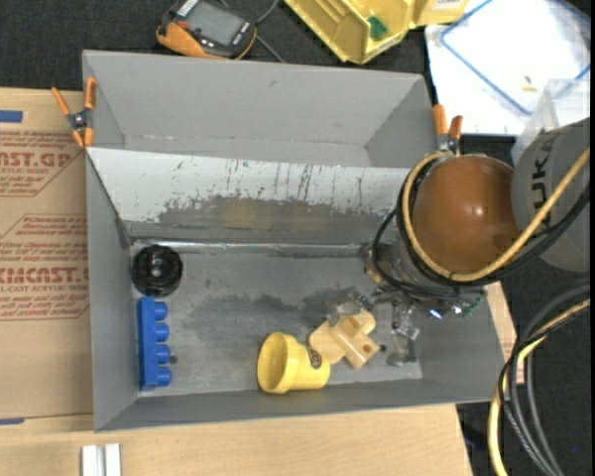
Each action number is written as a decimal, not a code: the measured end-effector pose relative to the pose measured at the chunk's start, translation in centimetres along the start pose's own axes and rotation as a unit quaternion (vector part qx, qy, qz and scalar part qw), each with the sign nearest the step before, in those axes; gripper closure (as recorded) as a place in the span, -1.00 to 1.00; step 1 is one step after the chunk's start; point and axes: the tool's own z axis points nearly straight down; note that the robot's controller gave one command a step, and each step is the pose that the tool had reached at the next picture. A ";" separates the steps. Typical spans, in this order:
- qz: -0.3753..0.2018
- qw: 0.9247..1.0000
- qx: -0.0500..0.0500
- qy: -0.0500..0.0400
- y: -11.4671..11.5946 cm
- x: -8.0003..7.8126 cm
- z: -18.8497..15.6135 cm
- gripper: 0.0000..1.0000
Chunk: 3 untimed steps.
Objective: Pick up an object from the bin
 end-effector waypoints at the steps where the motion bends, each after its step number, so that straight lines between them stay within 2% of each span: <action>1: 0.010 1.000 0.007 -0.003 -1.6 -0.5 5.3 -1.00; 2: -0.011 1.000 0.008 -0.004 -1.6 -0.7 5.2 1.00; 3: -0.016 1.000 0.008 -0.004 -1.7 -0.7 5.2 1.00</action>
Offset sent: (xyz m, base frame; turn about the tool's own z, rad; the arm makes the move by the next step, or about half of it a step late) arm 0.0153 -0.0060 -0.0537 -0.0522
